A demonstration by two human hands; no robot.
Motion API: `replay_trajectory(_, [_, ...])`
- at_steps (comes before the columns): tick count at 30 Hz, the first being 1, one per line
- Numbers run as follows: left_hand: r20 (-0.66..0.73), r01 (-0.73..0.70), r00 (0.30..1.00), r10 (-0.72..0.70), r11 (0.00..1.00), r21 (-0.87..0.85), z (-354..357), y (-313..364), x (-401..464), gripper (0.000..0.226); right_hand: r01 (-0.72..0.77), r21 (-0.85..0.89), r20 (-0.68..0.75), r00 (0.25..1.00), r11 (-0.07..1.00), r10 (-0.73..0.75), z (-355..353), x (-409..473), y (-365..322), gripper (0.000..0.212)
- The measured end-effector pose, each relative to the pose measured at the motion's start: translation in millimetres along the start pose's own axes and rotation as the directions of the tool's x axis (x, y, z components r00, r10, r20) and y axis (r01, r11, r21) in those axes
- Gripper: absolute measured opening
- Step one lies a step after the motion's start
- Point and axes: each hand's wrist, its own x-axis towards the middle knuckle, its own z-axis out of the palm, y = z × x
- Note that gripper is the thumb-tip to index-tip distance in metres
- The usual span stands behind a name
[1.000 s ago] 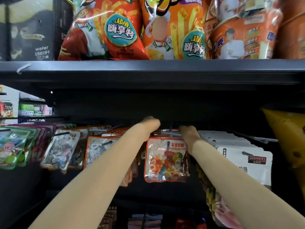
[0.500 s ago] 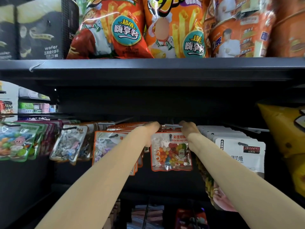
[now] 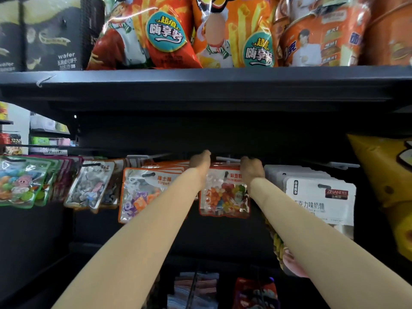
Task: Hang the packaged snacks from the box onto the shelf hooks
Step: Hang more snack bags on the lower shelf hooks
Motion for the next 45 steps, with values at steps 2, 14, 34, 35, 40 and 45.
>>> replay_trajectory(2, [-0.101, -0.029, 0.994, 0.039, 0.995, 0.093, 2, -1, -6, 0.044, -0.003, 0.033, -0.039, 0.999, 0.999, 0.005, 2, -9, 1, 0.04])
replay_trajectory(14, [-0.045, 0.061, 0.997, -0.056, 0.99, 0.131, 7, -5, -27, 0.035, 0.061, -0.012, 0.072, 0.996, 0.998, -0.06, -3, -33, 13, 0.033])
replay_trajectory(34, [0.213, -0.518, 0.78, 0.589, 0.415, 0.748, -11, -41, -48, 0.054, 0.334, -0.473, 0.117, 0.941, 0.815, -0.318, -12, -76, 16, 0.059])
replay_trajectory(35, [0.214, -0.515, 0.777, 0.593, 0.403, 0.756, -12, -41, -50, 0.055, 0.344, -0.477, 0.111, 0.936, 0.809, -0.333, -14, -80, 16, 0.06])
replay_trajectory(40, [0.207, -0.545, 0.697, 0.686, 0.32, 0.775, -21, -36, -71, 0.047, 0.493, -0.479, 0.038, 0.838, 0.727, -0.544, -25, -107, 14, 0.036])
replay_trajectory(45, [0.214, -0.639, 0.57, 0.794, 0.263, 0.723, -43, -43, -98, 0.031, 0.497, -0.364, 0.014, 0.848, 0.788, -0.529, -23, -138, 15, 0.02])
